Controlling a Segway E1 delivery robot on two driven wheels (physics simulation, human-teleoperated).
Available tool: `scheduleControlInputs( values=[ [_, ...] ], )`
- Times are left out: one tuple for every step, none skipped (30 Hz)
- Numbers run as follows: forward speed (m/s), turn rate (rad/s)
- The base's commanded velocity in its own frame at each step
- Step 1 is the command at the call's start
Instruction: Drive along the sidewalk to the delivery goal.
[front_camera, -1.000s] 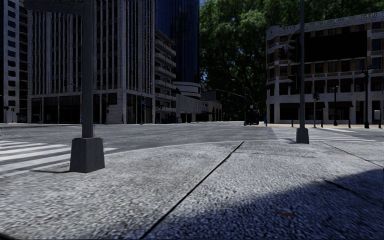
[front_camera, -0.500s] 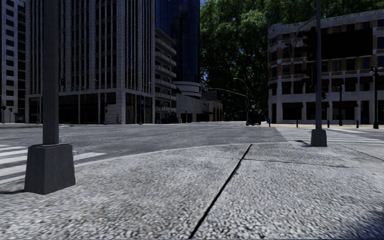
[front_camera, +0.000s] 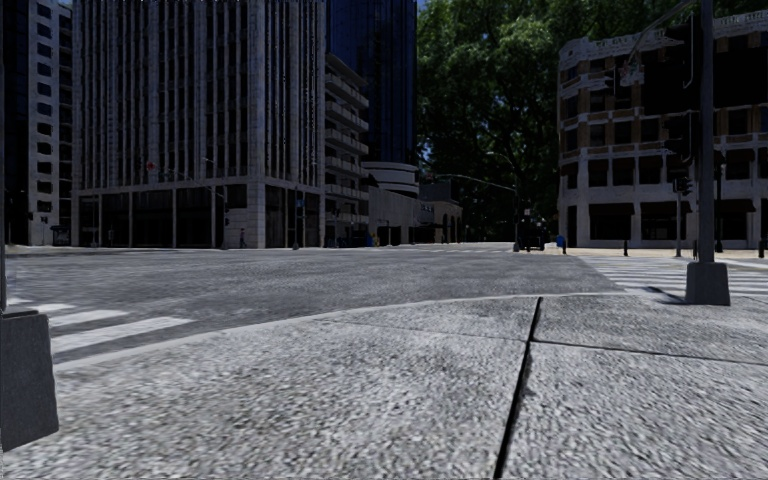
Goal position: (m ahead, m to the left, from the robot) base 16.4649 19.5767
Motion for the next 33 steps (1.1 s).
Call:
scheduleControlInputs(
  values=[
    [1.62,0.47],
    [1.62,0.47],
    [1.57,0.56],
    [1.5,0.61],
    [1.5,0.61],
    [1.44,0.63],
    [1.41,0.65],
    [1.4,0.65],
    [1.4,0.65],
    [1.4,0.66],
    [1.39,0.66],
    [1.39,0.66],
    [1.39,0.66],
    [1.39,0.66],
    [1.39,0.66],
    [1.39,0.66],
    [1.39,0.66],
    [1.39,0.66],
    [1.39,0.58],
    [1.39,0.58],
    [1.39,0.54],
    [1.39,0.54],
    [1.39,0.54],
    [1.39,0.54],
    [1.39,0.51],
    [1.39,0.43],
    [1.39,0.43],
    [1.39,0.41],
    [1.39,0.57],
    [1.39,0.71],
    [1.39,0.71],
    [1.39,0.74],
    [1.39,0.75]
  ],
)
